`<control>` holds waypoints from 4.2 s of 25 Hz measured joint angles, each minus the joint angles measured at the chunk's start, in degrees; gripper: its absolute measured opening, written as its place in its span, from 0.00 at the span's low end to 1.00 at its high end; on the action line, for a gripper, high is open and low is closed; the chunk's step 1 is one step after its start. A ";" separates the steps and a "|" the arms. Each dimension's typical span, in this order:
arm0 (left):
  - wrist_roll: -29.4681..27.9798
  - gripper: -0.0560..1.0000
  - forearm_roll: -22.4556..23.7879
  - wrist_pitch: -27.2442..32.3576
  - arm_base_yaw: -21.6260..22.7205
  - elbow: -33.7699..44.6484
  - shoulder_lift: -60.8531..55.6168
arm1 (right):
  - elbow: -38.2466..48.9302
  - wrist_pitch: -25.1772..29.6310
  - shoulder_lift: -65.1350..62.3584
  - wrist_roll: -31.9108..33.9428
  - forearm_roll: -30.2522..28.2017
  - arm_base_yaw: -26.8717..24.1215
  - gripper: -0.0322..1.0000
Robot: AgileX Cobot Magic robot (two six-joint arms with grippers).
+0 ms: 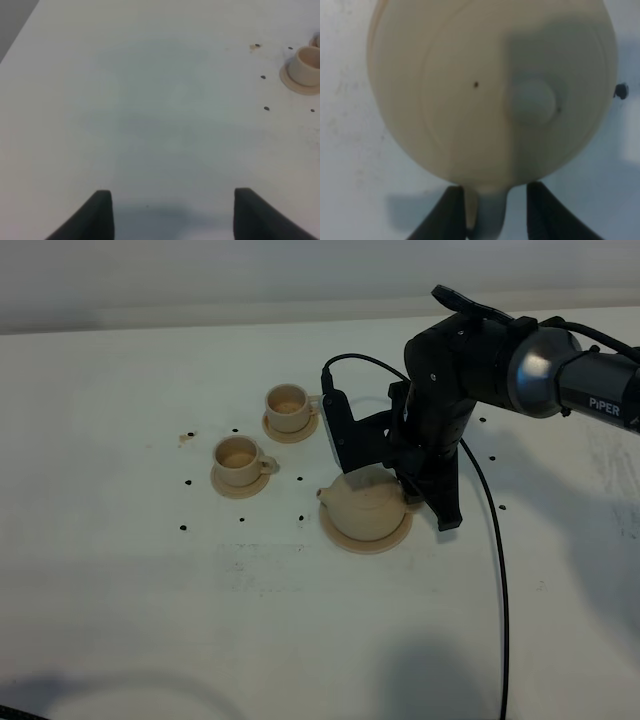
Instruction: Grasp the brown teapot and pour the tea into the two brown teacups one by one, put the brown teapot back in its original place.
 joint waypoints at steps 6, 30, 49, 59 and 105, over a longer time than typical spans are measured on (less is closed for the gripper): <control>0.00 0.52 0.00 0.00 0.00 0.00 0.00 | 0.00 0.00 0.00 1.07 -0.12 0.00 0.29; 0.00 0.52 0.00 0.00 0.00 0.00 0.00 | -3.33 8.05 0.12 7.93 1.20 0.02 0.13; 0.00 0.52 0.00 0.00 0.00 0.00 0.00 | -9.87 8.54 0.14 20.81 5.28 0.06 0.13; 0.00 0.52 0.00 0.00 0.00 0.00 0.00 | -21.58 4.32 6.15 31.62 -1.18 0.06 0.13; 0.00 0.52 0.00 0.00 0.00 0.00 0.00 | -31.97 1.75 18.03 35.38 -41.39 6.51 0.13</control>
